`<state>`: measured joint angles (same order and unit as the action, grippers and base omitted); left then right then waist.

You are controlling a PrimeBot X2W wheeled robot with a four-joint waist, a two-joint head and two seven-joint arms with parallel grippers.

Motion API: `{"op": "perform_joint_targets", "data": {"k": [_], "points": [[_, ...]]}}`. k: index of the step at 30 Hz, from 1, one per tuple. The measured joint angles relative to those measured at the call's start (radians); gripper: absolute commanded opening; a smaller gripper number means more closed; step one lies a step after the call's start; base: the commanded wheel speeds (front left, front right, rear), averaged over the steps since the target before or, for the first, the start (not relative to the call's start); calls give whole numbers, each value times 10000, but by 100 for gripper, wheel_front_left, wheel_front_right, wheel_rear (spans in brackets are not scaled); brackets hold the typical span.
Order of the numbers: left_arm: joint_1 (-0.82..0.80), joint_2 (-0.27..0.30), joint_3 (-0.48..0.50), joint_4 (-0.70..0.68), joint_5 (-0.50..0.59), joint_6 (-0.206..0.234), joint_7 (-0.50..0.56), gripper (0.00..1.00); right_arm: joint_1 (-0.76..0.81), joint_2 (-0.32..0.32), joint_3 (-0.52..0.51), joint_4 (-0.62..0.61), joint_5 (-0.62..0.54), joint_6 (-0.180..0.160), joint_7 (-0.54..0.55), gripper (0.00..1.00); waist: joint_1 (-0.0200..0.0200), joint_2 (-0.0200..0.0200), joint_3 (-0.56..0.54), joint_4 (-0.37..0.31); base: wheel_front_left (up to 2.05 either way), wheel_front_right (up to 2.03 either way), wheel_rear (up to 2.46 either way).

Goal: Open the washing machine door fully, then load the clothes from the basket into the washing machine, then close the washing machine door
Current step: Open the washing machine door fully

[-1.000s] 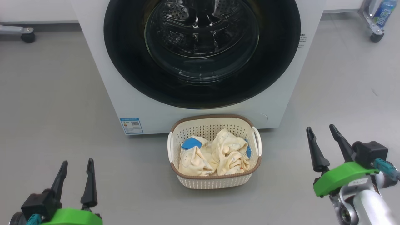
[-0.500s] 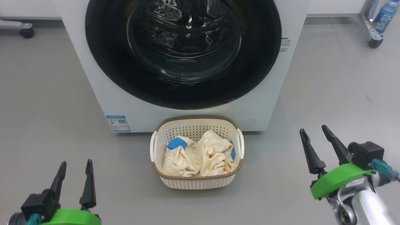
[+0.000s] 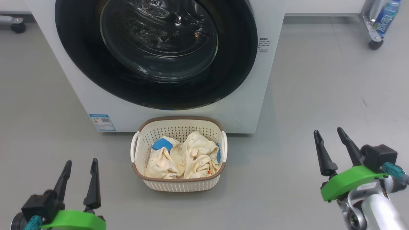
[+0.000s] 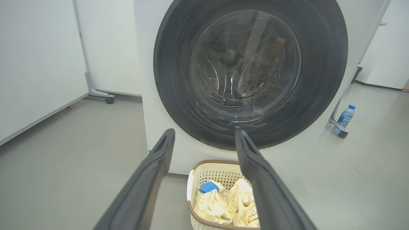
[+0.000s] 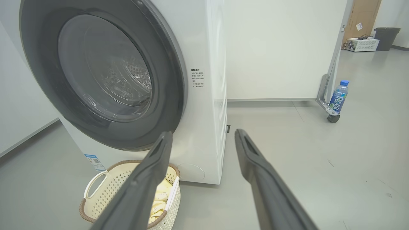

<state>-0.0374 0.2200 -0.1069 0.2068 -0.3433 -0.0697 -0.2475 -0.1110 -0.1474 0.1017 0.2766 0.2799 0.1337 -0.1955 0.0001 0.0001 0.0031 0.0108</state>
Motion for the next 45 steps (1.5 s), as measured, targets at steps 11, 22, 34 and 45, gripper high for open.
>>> {"op": "perform_joint_targets", "data": {"k": [11,22,34,45], "points": [[1,-8,48,-56,180,6,0,100,-6,6,-2,4,0,0,-69,100,-1,0,72,7,14,14,-29],[1,-59,65,-63,343,-61,-2,100,-8,19,-4,61,0,0,-81,100,-1,0,72,-38,0,0,0],[1,-107,121,-63,441,-86,0,100,-56,50,-13,73,0,0,-155,100,-1,0,152,-69,0,0,0],[1,-198,151,-67,456,-84,-2,100,-315,84,-291,46,186,0,-190,100,-1,0,249,-36,0,0,0]]}}
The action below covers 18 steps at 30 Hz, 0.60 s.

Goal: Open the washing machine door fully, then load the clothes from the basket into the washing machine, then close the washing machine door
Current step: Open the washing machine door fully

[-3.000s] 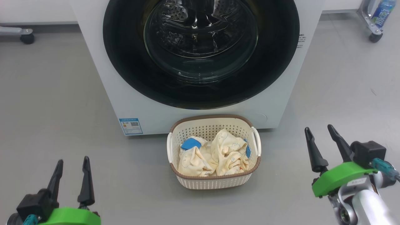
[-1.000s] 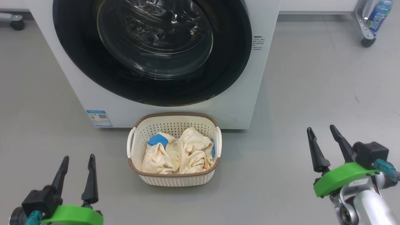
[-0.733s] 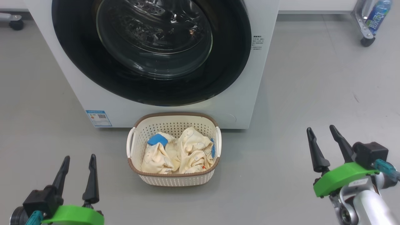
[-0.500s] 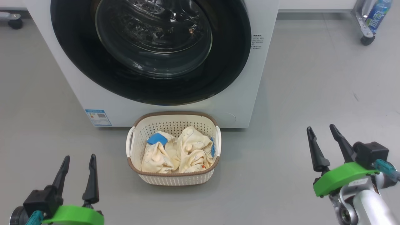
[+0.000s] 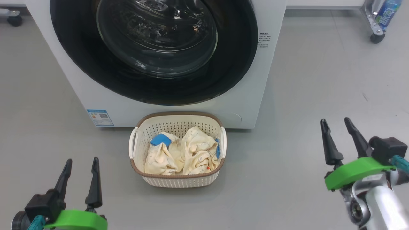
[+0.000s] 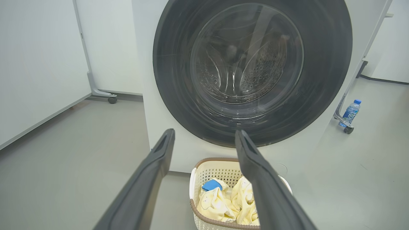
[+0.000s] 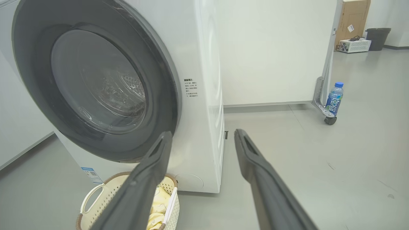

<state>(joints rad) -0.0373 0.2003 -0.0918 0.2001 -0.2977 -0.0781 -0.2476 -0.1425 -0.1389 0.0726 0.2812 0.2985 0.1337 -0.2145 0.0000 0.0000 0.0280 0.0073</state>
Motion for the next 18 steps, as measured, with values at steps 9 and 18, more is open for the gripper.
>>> {"op": "perform_joint_targets", "data": {"k": [9,18], "points": [[0,-58,-23,48,77,0,0,100,-1279,63,-848,-92,1672,0,-56,11,0,0,41,96,0,0,0],[-130,-132,-148,265,163,-90,0,100,-3621,-121,-2238,470,4155,0,303,0,0,0,138,416,0,0,0]]}}
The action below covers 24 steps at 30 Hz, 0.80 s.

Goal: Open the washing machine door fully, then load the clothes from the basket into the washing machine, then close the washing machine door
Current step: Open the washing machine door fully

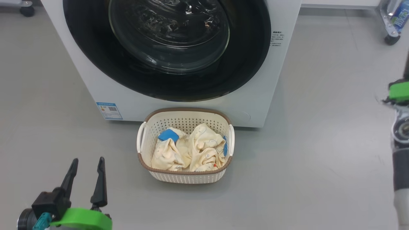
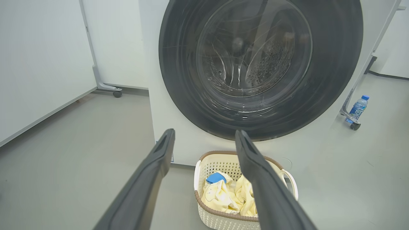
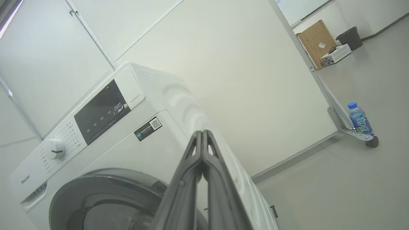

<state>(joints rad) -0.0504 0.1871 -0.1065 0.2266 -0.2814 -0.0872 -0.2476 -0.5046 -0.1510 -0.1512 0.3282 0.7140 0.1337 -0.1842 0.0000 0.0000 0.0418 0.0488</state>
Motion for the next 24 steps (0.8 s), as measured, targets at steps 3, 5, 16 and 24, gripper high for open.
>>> {"op": "perform_joint_targets", "data": {"k": [3,5,16,24], "points": [[-171,-17,-73,15,0,-13,0,100,-802,-19,-612,366,704,0,130,0,0,0,84,169,0,0,0],[-275,-23,-107,31,0,-15,0,100,-1370,-12,-991,606,1114,0,265,0,0,0,194,276,0,0,0],[-999,-167,-290,128,15,-182,0,100,-3727,-2,-2606,2451,2846,-2,974,0,0,0,1048,946,0,0,0],[-1603,-391,-481,257,104,-213,0,100,-4667,288,-3154,3850,3789,-4,2226,0,1,0,1685,1443,0,0,0]]}}
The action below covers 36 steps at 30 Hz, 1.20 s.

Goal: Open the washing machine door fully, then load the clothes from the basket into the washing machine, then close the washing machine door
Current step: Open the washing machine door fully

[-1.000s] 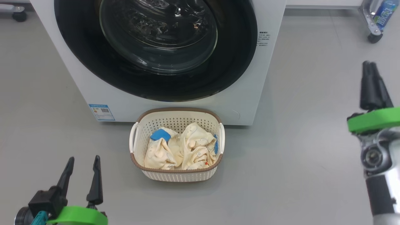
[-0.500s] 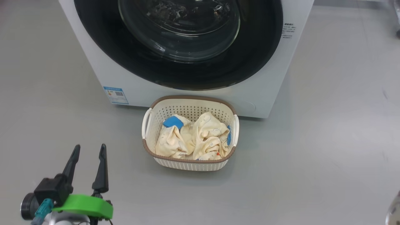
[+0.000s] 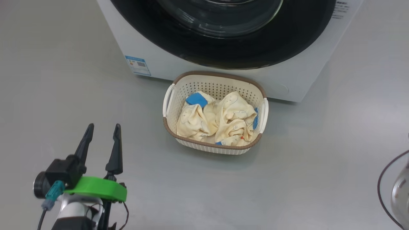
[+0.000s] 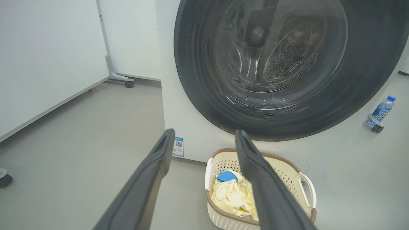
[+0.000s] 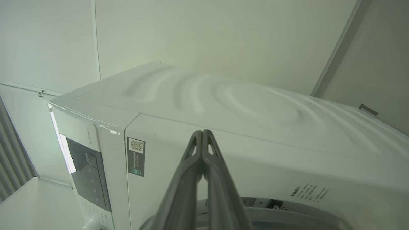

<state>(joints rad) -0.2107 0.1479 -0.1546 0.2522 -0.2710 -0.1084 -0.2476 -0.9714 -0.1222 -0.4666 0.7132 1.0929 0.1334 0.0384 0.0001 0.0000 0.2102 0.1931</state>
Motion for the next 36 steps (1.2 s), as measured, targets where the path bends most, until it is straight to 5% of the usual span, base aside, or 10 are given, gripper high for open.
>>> {"op": "perform_joint_targets", "data": {"k": [15,36], "points": [[-857,-460,-94,253,61,-153,0,100,-1451,109,107,1373,-44,0,1971,0,0,0,1117,757,0,0,0],[-1566,-800,-244,407,-36,-226,0,100,-2380,194,-128,1950,-1039,0,2890,0,0,0,1928,1163,0,0,0]]}}
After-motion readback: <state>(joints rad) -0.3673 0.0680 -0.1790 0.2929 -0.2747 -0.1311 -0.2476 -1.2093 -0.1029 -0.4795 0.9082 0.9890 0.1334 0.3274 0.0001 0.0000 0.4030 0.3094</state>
